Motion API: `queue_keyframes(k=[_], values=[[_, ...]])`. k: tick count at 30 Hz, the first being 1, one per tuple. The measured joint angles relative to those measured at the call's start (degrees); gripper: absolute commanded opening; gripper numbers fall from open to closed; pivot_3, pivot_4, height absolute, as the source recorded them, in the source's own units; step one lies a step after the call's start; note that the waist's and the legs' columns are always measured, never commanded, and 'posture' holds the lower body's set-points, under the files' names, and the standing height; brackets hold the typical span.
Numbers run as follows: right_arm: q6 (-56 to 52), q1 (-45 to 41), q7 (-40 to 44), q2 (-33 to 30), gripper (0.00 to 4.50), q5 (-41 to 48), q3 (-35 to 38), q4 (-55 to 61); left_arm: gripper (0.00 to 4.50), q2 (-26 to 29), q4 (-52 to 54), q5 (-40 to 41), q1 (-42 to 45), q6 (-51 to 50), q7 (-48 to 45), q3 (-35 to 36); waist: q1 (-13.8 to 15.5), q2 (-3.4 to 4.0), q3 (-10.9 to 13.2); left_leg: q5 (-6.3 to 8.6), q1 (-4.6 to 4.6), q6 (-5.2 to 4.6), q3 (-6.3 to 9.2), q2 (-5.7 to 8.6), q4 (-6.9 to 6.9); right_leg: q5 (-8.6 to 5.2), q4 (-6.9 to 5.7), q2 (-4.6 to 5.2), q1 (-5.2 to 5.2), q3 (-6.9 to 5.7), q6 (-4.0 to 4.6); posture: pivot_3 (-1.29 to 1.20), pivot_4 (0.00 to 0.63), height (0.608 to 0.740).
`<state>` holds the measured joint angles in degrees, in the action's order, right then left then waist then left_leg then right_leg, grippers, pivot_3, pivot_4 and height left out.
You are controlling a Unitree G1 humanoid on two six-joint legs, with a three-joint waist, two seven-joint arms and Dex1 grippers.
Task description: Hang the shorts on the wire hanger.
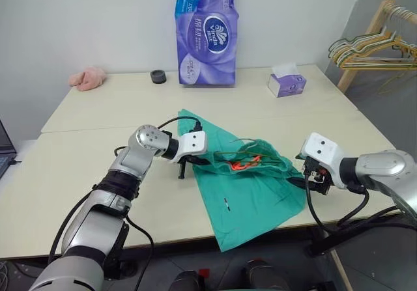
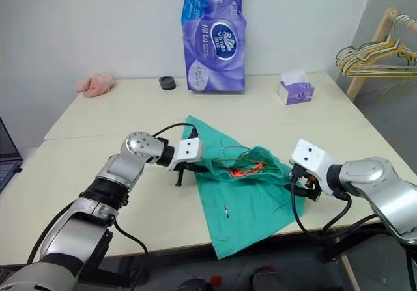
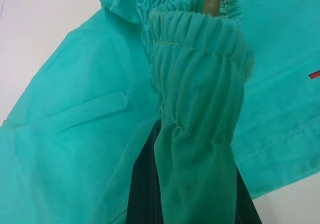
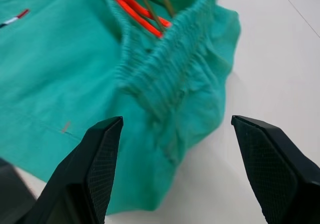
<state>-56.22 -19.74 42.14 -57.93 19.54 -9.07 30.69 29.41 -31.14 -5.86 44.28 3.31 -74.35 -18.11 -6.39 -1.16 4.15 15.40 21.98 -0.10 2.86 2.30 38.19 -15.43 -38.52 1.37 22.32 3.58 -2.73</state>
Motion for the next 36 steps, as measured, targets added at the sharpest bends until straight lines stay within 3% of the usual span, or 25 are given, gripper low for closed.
queue_keyframes(k=[18,22,30,36], values=[[10.91,-10.67,5.12,8.62,3.7,-11.36,-12.68,-17.63,0.0,0.21,1.72,0.24,-0.83,-0.3,-1.41,-0.02,-0.1,0.01,-0.01,0.0,0.0,0.0,0.01,0.01,0.02,0.01,-0.02,0.0,0.0,-0.01,0.02,-0.15,0.029,0.74],[12.46,-11.53,8.02,8.92,2.9,-12.69,-14.17,-19.19,0.0,0.29,2.28,0.39,-0.82,-0.3,-1.53,-0.01,-0.1,0.01,-0.01,0.0,0.0,0.0,0.01,0.02,0.03,0.01,-0.02,0.0,0.0,-0.01,0.02,-0.15,0.029,0.74],[14.25,-12.56,12.58,9.17,0.15,-14.78,-15.03,-19.74,0.0,0.36,2.29,1.3,-0.82,-0.43,-1.74,0.0,-0.1,0.01,-0.01,0.0,0.0,0.01,0.02,0.02,0.03,0.01,-0.03,0.0,0.01,-0.02,0.02,-0.15,0.029,0.74],[15.91,-12.56,15.03,9.12,0.07,-16.69,-16.05,-19.62,0.0,0.51,2.29,1.79,-0.83,-1.05,-2.53,0.38,-0.09,0.01,-0.01,0.0,-0.01,0.01,0.02,0.02,0.03,0.01,-0.03,0.0,0.01,-0.02,0.02,-0.15,0.029,0.74]])
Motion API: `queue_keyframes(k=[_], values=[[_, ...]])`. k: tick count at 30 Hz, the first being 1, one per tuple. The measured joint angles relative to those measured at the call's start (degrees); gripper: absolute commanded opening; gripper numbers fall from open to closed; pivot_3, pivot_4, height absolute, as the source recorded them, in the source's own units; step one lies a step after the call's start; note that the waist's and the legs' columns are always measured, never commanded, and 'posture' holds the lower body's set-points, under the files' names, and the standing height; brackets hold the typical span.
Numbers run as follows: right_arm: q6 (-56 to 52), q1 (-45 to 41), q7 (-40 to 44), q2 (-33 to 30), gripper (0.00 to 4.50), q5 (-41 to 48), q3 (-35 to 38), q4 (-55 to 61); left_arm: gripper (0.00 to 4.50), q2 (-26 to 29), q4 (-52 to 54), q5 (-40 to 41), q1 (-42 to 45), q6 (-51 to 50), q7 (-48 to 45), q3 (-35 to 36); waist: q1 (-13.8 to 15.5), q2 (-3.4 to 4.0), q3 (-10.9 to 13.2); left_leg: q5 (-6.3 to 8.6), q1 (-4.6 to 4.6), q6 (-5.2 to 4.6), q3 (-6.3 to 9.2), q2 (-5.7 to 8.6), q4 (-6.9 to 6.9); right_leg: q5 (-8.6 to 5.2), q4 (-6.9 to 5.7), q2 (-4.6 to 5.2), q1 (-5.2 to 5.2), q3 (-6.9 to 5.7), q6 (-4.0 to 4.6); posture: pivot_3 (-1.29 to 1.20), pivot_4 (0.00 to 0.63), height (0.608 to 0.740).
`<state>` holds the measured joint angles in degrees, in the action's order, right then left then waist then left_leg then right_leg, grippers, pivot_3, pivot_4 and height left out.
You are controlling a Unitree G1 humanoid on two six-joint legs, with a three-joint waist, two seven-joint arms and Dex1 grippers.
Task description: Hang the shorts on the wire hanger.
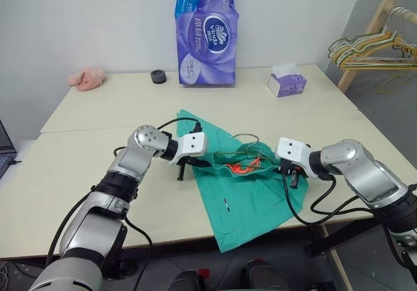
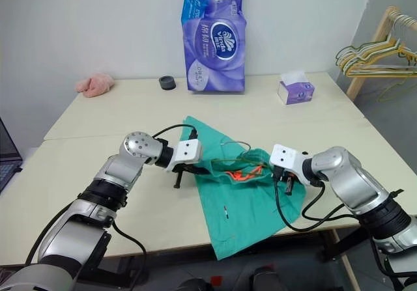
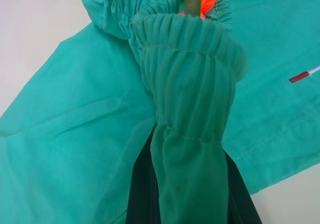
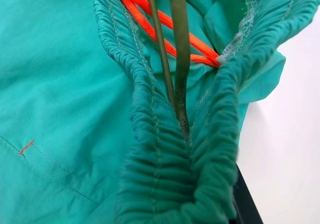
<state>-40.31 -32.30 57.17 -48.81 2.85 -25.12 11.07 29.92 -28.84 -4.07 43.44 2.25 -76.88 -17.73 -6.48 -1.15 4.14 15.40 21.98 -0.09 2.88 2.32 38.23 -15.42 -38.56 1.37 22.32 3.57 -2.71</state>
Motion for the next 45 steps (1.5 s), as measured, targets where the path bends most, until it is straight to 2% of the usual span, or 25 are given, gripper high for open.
queue_keyframes(k=[1,11,15,24,29,37,38,40,45], values=[[-0.01,0.0,0.19,-0.04,0.07,-0.11,0.09,0.07,0.0,-0.18,0.0,0.39,-0.01,-0.54,0.05,0.16,0.0,0.0,0.0,0.0,0.0,0.0,0.0,0.0,0.0,0.0,0.0,0.0,0.0,0.0,0.0,-0.15,0.029,0.74],[-0.64,0.07,0.87,-0.04,0.0,-0.07,0.82,1.99,2.76,-1.07,1.44,5.79,0.05,-3.99,-1.31,2.47,-0.01,0.0,0.0,0.01,0.0,0.02,0.01,0.0,0.02,0.0,-0.01,0.0,0.0,0.0,0.0,-0.15,0.03,0.74],[-0.76,1.15,1.4,-1.17,0.0,0.59,2.6,3.13,2.76,0.52,-1.31,6.89,1.37,-3.19,-2.7,2.63,-0.02,0.0,0.0,0.01,0.0,0.02,0.02,0.0,0.02,0.0,-0.02,0.0,0.01,-0.01,0.0,-0.16,0.029,0.74],[-2.63,4.95,2.56,-6.38,0.0,2.93,8.51,7.45,2.76,4.68,-12.72,10.58,8.95,-9.04,-4.48,9.75,-0.07,0.0,0.0,0.01,0.01,0.02,0.0,0.01,0.04,0.0,-0.01,0.0,0.0,-0.03,0.0,-0.16,0.028,0.74],[-3.55,5.19,2.63,-6.67,0.0,3.55,9.6,8.94,2.76,3.98,-13.03,10.92,8.75,-11.71,-7.7,9.47,-0.1,0.0,0.0,0.01,0.02,0.03,0.0,0.0,0.04,0.0,-0.02,0.0,0.01,-0.02,0.0,-0.18,0.03,0.74],[-5.87,5.46,2.97,-8.07,0.0,5.47,10.65,11.53,2.76,0.16,-13.7,8.71,6.98,-9.12,-7.17,6.72,-0.09,0.0,0.0,0.02,0.03,0.04,0.01,-0.01,0.05,0.0,-0.02,0.01,0.02,-0.02,0.0,-0.19,0.033,0.74],[-6.35,5.51,2.97,-8.17,0.0,5.68,10.77,11.81,2.48,-0.18,-14.86,7.82,7.2,-7.9,-6.26,6.42,-0.09,0.0,0.0,0.02,0.02,0.04,0.01,-0.01,0.05,0.0,-0.02,0.01,0.02,-0.02,0.0,-0.19,0.033,0.74],[-6.73,5.68,2.93,-8.24,0.0,5.98,10.97,12.19,2.2,-0.76,-16.81,6.99,7.6,-6.59,-4.95,6.24,-0.09,0.0,0.0,0.02,0.02,0.04,0.02,-0.01,0.05,-0.01,-0.02,0.01,0.02,-0.03,0.0,-0.19,0.034,0.74],[-7.81,6.42,2.69,-8.4,0.0,6.91,11.31,13.72,0.7,-1.92,-23.26,4.95,10.38,-1.23,-0.85,6.29,-0.08,-0.01,0.0,0.02,0.03,0.04,0.01,0.0,0.06,-0.01,-0.01,0.01,0.02,-0.02,0.0,-0.2,0.034,0.74]])
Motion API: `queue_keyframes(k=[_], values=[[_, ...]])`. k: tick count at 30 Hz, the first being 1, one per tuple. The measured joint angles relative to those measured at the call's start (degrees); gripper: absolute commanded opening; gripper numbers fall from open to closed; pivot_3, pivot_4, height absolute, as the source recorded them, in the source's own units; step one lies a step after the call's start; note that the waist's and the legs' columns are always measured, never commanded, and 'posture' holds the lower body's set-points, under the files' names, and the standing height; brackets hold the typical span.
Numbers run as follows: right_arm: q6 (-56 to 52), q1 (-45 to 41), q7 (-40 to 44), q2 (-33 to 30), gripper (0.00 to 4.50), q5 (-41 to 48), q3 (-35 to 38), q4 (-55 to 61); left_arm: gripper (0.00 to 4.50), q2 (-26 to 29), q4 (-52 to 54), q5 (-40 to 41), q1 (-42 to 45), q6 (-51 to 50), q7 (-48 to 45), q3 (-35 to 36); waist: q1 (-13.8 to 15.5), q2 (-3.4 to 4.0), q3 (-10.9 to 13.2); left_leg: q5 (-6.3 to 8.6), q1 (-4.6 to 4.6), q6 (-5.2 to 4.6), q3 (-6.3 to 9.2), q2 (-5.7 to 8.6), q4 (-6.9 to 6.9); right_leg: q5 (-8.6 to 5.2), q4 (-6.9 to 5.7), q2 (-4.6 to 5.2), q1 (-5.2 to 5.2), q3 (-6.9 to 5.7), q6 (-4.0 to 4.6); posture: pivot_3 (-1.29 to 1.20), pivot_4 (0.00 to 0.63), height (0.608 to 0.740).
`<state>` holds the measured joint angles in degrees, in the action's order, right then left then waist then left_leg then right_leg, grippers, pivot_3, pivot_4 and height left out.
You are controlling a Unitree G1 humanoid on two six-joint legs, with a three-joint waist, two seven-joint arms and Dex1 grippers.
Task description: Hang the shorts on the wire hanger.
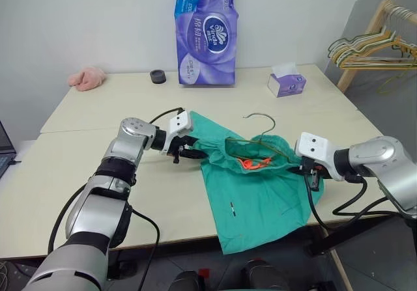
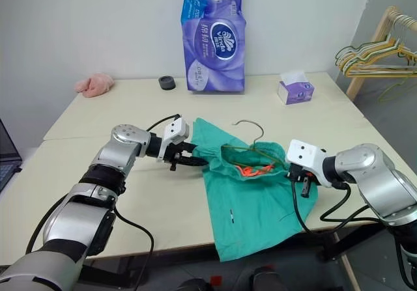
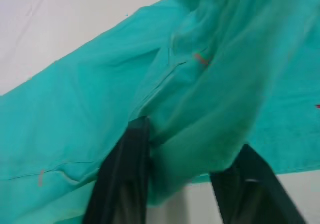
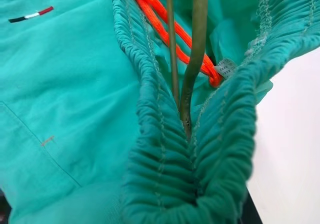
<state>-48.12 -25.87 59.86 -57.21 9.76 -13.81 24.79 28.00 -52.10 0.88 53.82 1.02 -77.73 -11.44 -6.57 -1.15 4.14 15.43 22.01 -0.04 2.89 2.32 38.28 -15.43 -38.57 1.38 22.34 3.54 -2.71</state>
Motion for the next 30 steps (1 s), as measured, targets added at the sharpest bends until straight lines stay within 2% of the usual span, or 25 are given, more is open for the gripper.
queue_keyframes(k=[2,3,20,30], values=[[-0.09,0.12,-0.08,-0.32,0.0,0.27,0.38,0.14,0.09,-0.27,-1.93,-0.24,0.77,1.49,1.41,0.19,0.0,0.0,0.0,0.0,0.0,0.0,-0.01,0.0,0.0,0.0,0.0,0.0,0.0,0.0,0.0,-0.19,0.035,0.74],[-0.11,0.34,-0.12,-0.45,0.0,0.5,0.74,0.33,0.04,-0.34,-3.07,-0.34,1.19,2.29,2.5,0.57,0.0,0.0,0.0,0.0,0.0,0.0,0.0,0.0,0.0,0.0,0.0,0.0,0.0,0.0,0.0,-0.19,0.034,0.74],[0.8,6.23,0.07,-4.02,0.0,1.15,2.02,1.33,0.04,0.23,-9.07,-2.07,2.78,7.06,8.36,2.15,0.03,-0.01,0.0,0.0,0.0,0.01,-0.01,0.0,0.01,0.0,0.0,0.0,-0.01,0.0,0.0,-0.18,0.03,0.74],[0.08,4.45,-1.77,-0.91,0.0,1.54,1.55,1.41,0.04,-0.8,-9.11,-1.52,3.03,6.81,7.77,3.72,0.02,-0.02,-0.01,0.01,0.0,0.01,0.0,0.0,0.01,0.0,-0.01,0.0,0.0,-0.01,0.0,-0.18,0.031,0.74]])
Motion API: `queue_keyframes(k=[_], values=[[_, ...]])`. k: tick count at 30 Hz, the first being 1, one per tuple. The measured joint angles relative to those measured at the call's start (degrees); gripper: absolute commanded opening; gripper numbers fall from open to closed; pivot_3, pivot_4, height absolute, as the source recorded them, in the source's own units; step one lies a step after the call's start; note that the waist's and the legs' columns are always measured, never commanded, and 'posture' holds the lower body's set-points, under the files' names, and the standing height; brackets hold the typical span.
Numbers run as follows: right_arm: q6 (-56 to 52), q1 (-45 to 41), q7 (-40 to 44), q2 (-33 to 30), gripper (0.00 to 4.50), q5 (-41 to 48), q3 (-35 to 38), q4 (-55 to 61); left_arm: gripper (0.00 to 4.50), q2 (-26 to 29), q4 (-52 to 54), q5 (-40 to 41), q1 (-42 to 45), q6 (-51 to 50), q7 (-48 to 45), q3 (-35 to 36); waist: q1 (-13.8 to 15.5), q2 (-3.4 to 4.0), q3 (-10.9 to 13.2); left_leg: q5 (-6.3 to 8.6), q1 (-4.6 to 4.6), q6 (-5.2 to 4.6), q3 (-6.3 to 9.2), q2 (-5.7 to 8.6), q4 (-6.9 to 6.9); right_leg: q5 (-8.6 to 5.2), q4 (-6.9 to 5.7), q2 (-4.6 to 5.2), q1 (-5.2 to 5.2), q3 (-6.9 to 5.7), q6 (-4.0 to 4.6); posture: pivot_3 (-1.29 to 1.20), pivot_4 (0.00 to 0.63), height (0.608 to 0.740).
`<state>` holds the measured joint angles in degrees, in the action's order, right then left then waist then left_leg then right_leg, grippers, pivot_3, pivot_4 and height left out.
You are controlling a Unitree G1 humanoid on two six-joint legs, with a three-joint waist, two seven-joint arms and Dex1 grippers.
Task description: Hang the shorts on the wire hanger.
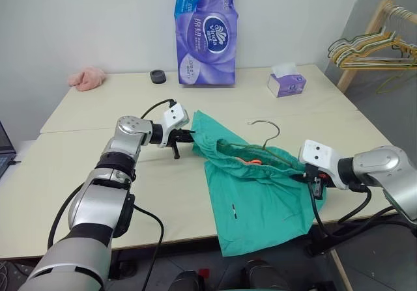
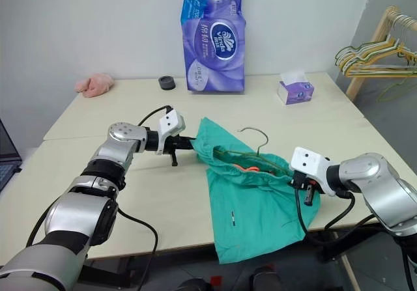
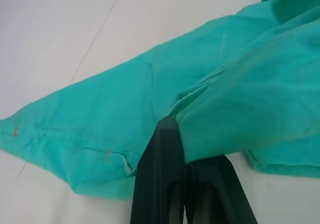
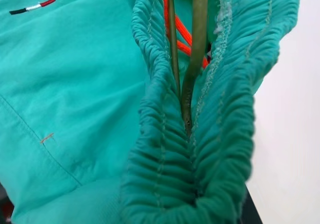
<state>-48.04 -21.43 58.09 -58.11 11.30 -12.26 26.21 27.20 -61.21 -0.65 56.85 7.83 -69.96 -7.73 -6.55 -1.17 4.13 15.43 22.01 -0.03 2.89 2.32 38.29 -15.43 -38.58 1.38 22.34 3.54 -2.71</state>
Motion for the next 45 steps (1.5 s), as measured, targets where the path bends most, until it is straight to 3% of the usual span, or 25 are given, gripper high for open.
queue_keyframes(k=[18,21,30,34,45], values=[[-1.47,-2.95,-0.77,3.18,0.0,-0.77,-2.58,-1.58,0.04,-0.47,3.4,0.75,-0.26,-1.22,-1.46,1.34,0.05,0.0,0.0,0.0,0.0,0.0,0.01,0.0,0.01,0.0,-0.01,0.0,0.0,0.0,0.0,-0.16,0.032,0.74],[-2.58,-2.95,-0.88,3.51,0.0,-0.2,-2.33,-1.56,0.63,-0.48,5.01,1.9,-1.1,-2.75,-2.08,1.52,0.04,0.0,0.0,0.0,0.0,0.0,0.01,0.0,0.01,0.0,-0.02,0.0,0.0,0.0,0.0,-0.17,0.032,0.74],[-4.83,-2.39,-1.73,3.15,0.0,1.86,-0.44,-0.39,3.3,-0.35,7.29,2.04,-2.9,-1.91,0.79,1.54,0.04,0.0,0.0,0.0,0.0,0.01,0.02,0.0,0.01,0.0,-0.01,0.01,0.0,0.0,0.0,-0.18,0.028,0.74],[-6.03,-1.73,-2.49,3.19,0.0,3.42,1.06,0.58,3.3,-0.29,7.26,2.34,-2.89,-1.46,2.61,2.64,0.0,0.01,0.0,0.01,0.0,0.01,0.02,0.0,0.01,0.0,-0.01,0.01,0.01,0.0,0.0,-0.2,0.033,0.74],[-18.86,5.21,-8.94,7.41,0.0,12.28,14.92,7.06,3.3,3.15,11.42,6.48,-3.26,-7.29,3.89,8.11,-0.11,0.0,0.01,0.01,0.03,0.02,0.05,0.0,0.03,0.0,-0.01,0.03,-0.01,-0.02,0.0,-0.23,0.057,0.74]])
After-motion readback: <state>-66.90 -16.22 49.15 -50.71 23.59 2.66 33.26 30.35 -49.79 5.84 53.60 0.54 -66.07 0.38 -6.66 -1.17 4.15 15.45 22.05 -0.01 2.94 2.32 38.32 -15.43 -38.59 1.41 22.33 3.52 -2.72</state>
